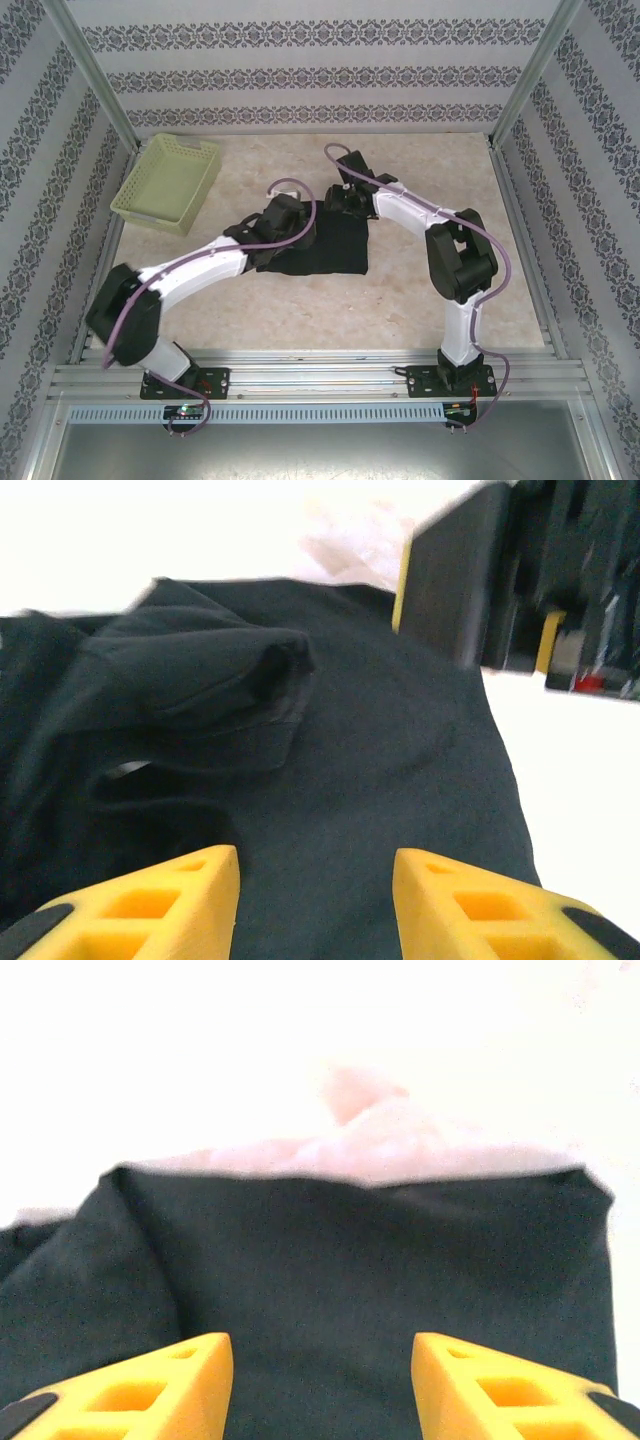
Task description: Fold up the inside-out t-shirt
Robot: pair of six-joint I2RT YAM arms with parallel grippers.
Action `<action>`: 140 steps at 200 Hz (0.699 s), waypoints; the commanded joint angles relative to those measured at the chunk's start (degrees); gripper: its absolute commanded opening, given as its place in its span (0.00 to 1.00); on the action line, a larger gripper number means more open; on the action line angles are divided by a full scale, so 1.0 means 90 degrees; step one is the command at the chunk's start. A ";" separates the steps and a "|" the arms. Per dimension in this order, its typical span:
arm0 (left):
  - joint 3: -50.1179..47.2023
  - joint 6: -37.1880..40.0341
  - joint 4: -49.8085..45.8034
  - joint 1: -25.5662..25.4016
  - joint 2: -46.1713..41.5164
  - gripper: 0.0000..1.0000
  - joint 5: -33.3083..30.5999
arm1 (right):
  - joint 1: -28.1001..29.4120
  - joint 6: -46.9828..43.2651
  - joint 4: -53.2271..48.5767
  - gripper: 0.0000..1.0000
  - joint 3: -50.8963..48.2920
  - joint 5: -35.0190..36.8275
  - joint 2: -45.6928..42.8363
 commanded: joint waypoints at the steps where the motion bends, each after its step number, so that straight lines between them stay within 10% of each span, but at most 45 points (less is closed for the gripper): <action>1: 0.0281 -0.0125 0.0887 0.0154 0.0814 0.44 0.0743 | -0.0208 0.0110 0.0153 0.50 0.0214 -0.0484 0.0523; 55: 0.0870 -0.0413 0.0815 0.1122 0.2119 0.43 0.0705 | -0.0337 0.0323 0.0260 0.49 -0.0220 -0.0359 0.0727; 140: 0.0620 -0.0085 0.0000 0.2318 0.1292 0.45 0.0429 | -0.0093 0.0937 0.0603 0.44 -0.2613 0.0337 -0.0710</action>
